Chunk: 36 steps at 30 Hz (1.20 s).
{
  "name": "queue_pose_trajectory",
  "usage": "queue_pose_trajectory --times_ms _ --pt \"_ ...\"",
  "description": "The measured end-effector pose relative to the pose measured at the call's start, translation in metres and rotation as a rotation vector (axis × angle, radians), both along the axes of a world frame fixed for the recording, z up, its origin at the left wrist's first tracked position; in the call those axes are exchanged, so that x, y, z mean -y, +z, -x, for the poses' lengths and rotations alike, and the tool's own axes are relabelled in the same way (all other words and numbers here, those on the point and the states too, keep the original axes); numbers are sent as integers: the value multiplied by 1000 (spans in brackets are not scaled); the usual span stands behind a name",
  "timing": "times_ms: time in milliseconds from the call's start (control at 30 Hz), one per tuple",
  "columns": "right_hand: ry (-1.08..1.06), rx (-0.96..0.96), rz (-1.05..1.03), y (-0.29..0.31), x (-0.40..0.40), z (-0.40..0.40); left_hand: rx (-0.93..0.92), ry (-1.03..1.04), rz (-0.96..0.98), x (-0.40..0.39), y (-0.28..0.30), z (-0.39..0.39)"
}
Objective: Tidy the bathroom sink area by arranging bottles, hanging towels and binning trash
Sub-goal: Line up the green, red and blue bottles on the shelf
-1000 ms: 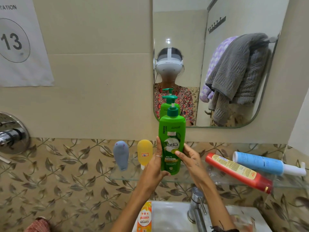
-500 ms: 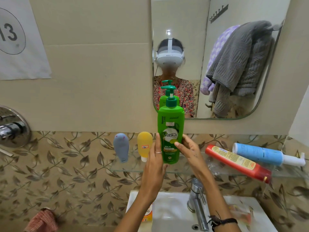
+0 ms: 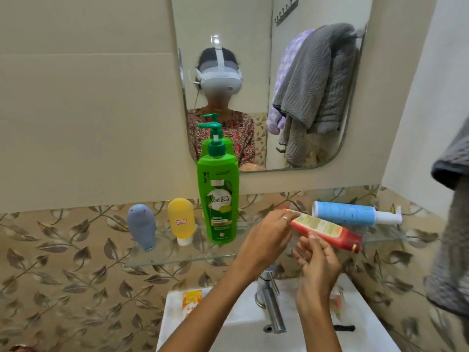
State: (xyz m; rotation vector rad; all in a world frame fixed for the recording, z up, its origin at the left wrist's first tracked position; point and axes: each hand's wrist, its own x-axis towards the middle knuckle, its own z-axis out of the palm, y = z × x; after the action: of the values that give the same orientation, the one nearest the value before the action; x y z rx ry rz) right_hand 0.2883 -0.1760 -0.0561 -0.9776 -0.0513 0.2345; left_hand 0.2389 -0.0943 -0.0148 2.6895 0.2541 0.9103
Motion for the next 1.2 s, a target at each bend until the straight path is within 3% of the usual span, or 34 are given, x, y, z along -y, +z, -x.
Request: queue_pose_trajectory --times_ms 133,300,433,667,900,1067,1200 --pt "-77 -142 -58 -3 20 -10 -324 -177 -102 -2 10 -48" --pt "-82 -221 -78 -3 25 -21 -533 -154 -255 1 5 -88" --pt "-75 -206 -105 -5 26 -24 -495 -117 -320 7 -3 -92" --pt "-58 -119 -134 -14 33 -17 -275 -173 -356 3 -1 -73" --pt "52 117 -162 -2 26 -17 -98 -218 -11 -5 10 -37" --pt "262 398 -32 11 14 -13 32 -303 494 -7 25 -9" --pt "446 495 28 23 10 -13 82 -329 829 -11 32 10"
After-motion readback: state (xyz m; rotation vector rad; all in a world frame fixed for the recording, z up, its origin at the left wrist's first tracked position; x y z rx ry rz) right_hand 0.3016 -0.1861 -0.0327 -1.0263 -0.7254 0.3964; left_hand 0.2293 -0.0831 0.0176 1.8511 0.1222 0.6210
